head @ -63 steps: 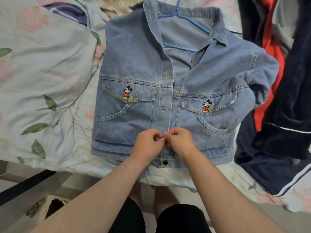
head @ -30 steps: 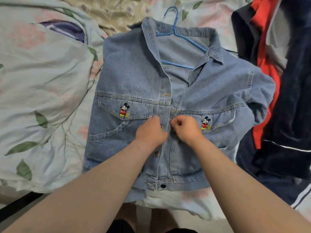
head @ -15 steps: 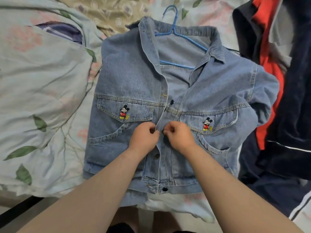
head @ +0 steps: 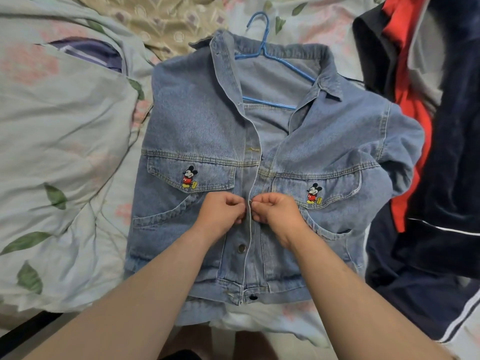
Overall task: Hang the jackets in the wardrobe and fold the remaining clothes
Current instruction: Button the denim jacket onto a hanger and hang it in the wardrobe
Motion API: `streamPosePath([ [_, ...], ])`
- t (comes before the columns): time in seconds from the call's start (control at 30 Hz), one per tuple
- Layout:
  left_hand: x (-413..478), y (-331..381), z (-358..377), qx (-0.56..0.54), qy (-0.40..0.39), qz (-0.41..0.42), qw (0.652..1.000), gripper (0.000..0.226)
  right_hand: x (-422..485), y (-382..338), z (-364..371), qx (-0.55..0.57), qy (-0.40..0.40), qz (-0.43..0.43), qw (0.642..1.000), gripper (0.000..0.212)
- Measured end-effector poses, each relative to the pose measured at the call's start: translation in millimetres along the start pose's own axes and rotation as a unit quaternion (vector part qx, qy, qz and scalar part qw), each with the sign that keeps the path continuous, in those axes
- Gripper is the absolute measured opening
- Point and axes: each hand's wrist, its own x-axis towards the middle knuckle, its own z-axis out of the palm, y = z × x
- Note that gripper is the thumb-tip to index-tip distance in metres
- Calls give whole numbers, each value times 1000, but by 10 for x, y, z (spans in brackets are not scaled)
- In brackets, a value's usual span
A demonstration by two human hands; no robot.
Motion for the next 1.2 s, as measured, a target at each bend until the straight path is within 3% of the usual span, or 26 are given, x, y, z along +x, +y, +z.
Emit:
streamPosePath([
  [0.13,2,7,39,42,17,8,999,19,3,-45,2,78,-5,51,996,22],
  [0.3,-30,4,141,162,66,61,983,22,53,-18,16,-45,24,24,998,33],
  [0.43,-32,-4,165,132,69,47,988,19,71,-3,51,-29,57,32,997,40],
  [0.7,78,134,128,-48,30,-114,992,16,74,8,166,-49,95,48,993,39],
  [0.8,104,135,104,131,17,-20,991,15,66,-5,170,7,95,87,992,39],
  [0.9,67,94,72,281,2,76,957,15,85,-52,141,52,76,137,986,36],
  [1.07,-5,-73,120,270,11,170,948,26,135,-56,70,46,33,149,987,36],
  [1.2,33,-132,131,171,36,76,982,28,86,19,14,50,1,113,992,35],
])
